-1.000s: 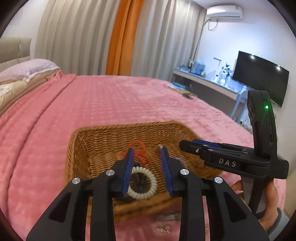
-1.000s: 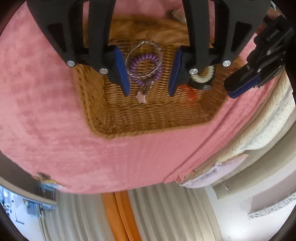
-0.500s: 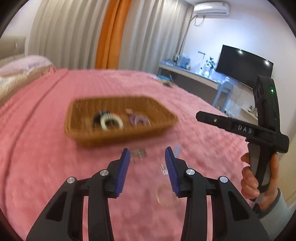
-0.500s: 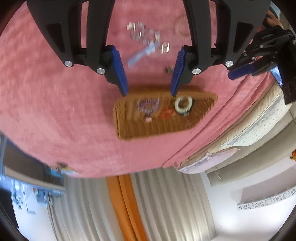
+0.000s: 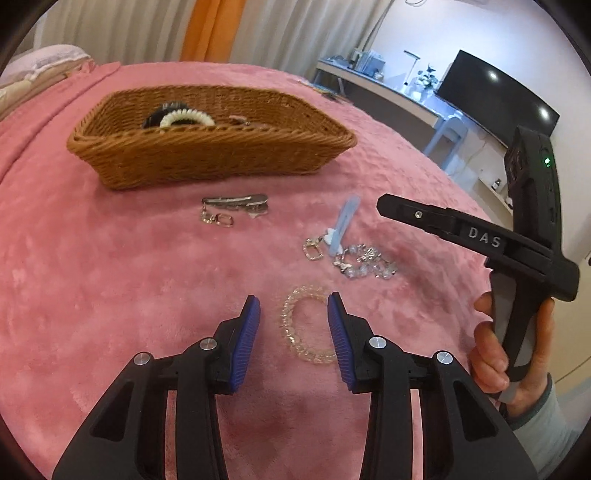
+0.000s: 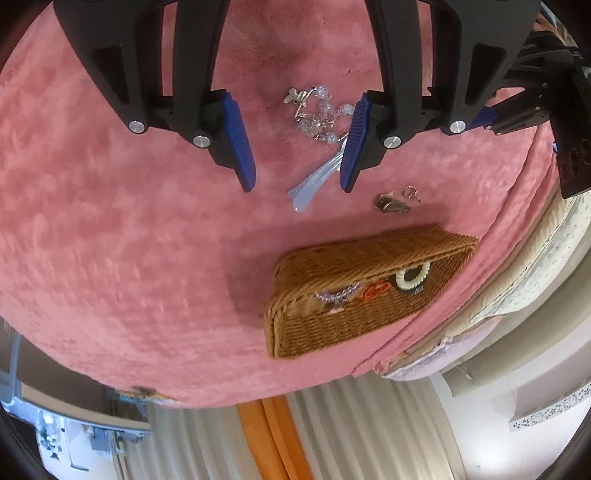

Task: Organize jewelry
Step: 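Grasp the clear bead bracelet with the left tool while the right grasps the blue clip, then carry the clear bracelet and blue clip over the basket and open both tools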

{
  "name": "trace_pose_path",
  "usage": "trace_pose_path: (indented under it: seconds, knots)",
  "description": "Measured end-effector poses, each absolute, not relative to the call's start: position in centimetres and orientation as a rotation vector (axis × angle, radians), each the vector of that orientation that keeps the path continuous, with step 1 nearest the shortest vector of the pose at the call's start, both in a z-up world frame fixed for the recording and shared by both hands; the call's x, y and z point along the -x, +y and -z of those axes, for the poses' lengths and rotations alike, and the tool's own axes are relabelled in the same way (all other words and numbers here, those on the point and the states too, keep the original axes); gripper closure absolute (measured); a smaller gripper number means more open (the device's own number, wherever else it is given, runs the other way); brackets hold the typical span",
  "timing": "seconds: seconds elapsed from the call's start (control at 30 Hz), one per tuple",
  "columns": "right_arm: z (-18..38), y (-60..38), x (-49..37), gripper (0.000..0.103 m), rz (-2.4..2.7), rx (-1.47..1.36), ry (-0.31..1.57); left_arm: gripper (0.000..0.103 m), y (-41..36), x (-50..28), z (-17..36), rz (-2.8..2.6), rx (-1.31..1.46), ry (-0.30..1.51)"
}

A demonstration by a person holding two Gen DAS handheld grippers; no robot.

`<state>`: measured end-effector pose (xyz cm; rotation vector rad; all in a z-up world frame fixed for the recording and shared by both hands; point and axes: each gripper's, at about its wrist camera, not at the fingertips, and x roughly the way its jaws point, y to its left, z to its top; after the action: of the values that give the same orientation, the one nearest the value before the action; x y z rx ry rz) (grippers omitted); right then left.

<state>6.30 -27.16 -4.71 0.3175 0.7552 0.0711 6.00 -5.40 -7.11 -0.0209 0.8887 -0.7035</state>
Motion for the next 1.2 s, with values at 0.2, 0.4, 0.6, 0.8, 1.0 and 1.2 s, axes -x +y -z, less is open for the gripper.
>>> trace_pose_path:
  seconds: [0.2,0.4,0.6,0.8,1.0,1.2]
  knots:
    - [6.1,-26.1,-8.7,0.06,-0.157,-0.429,0.876,0.094,-5.7,-6.6,7.9,0.678,0.017,0.926]
    - [6.4,-25.0,-10.9,0.072,-0.046,-0.413,0.921,0.096,-4.2,-6.6,7.4,0.699,0.102,0.906]
    - [6.2,-22.6,-11.7,0.083,-0.025,-0.321,0.911,0.096,-1.8,-6.3,6.3,0.612,0.068,0.884]
    - [6.7,-21.6,-11.5,0.088,-0.003,-0.23,0.889,0.095,-1.0,-6.8,6.7,0.591,0.05,0.914]
    - [6.9,-22.6,-10.3,0.093,-0.043,-0.278,0.833,0.088,-1.2,-6.8,7.0,0.589,0.022,0.931]
    - [6.1,-22.5,-9.4,0.093,-0.043,-0.274,0.769,0.095,-2.7,-5.8,7.2,0.538,-0.081,0.887]
